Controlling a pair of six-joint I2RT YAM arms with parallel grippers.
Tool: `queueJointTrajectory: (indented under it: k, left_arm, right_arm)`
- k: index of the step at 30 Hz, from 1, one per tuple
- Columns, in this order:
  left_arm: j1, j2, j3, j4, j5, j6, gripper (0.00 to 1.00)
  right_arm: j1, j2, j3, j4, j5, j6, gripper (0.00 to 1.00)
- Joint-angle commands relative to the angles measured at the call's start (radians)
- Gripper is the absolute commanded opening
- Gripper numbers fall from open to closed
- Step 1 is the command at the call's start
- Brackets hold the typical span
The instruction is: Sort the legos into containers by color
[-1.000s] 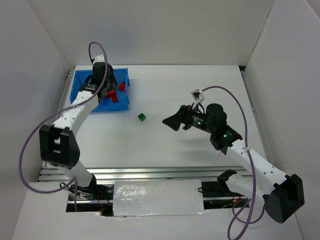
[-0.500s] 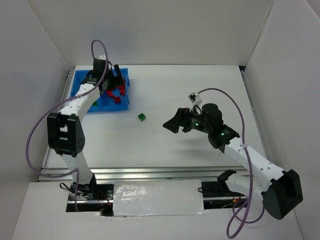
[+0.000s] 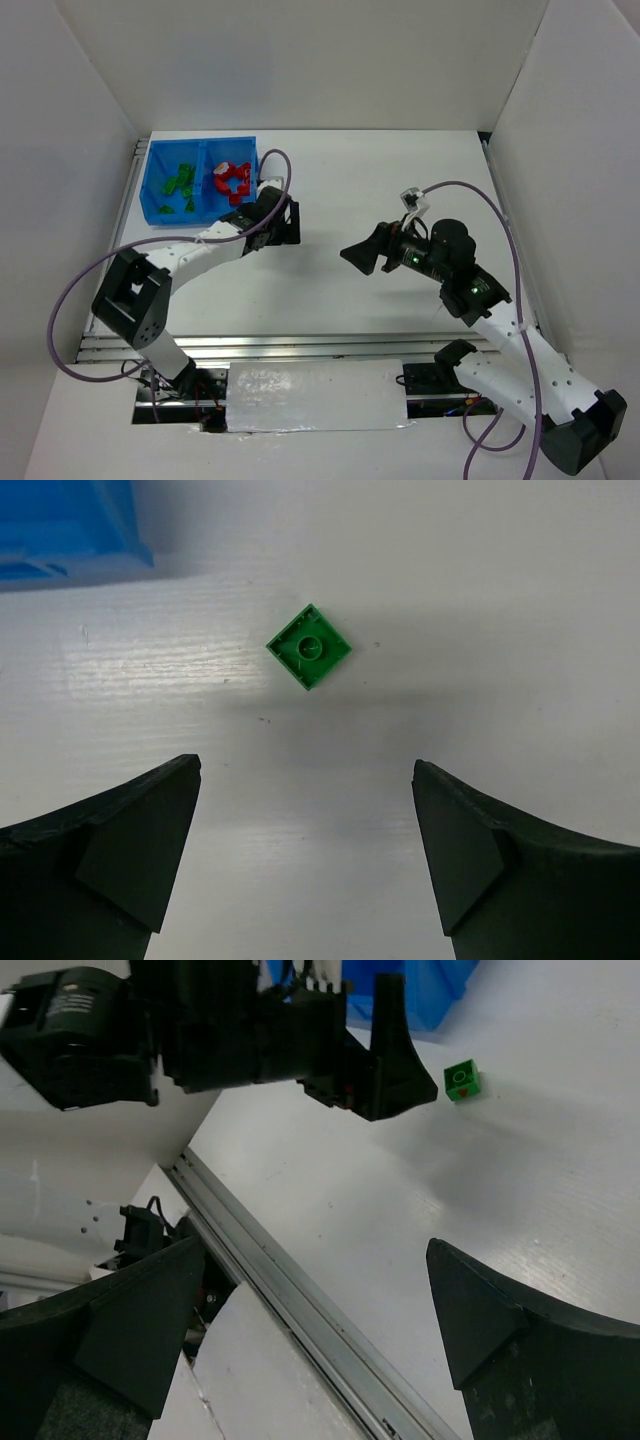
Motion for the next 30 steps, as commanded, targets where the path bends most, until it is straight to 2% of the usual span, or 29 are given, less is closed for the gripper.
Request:
queueJointTrajectory:
  k: [1,7,11,13,16,20,25,30]
  left_arm:
    - [-0.025,0.021,0.016,0.018,-0.156,-0.160,1.00]
    - [-0.032,0.118,0.057,0.026,-0.239,-0.338,0.99]
    - [-0.034,0.280,0.232,-0.156,-0.335,-0.465,0.99]
    - [-0.032,0.331,0.319,-0.206,-0.363,-0.482,0.99]
    - [-0.032,0.391,0.369,-0.241,-0.378,-0.502,0.98]
    - [-0.032,0.425,0.381,-0.273,-0.395,-0.539,0.94]
    - [-0.032,0.425,0.332,-0.235,-0.366,-0.545,0.92]
    - [-0.031,0.461,0.324,-0.217,-0.340,-0.542,0.84]
  right_arm:
    - [-0.004,-0.030,-0.003,-0.004,-0.004,-0.012,1.00]
    - [-0.004,-0.032,-0.012,-0.015,-0.021,-0.029,1.00]
    - [-0.004,-0.036,-0.020,-0.009,-0.036,-0.026,1.00]
    - [-0.004,-0.039,-0.024,-0.006,-0.040,-0.024,1.00]
    - [-0.004,-0.044,-0.030,0.002,-0.054,-0.018,1.00]
    - [-0.003,-0.041,-0.032,0.005,-0.067,-0.020,1.00]
    - [-0.003,-0.030,-0.035,0.014,-0.073,-0.021,0.99]
    - [-0.003,-0.023,-0.038,0.022,-0.079,-0.020,1.00]
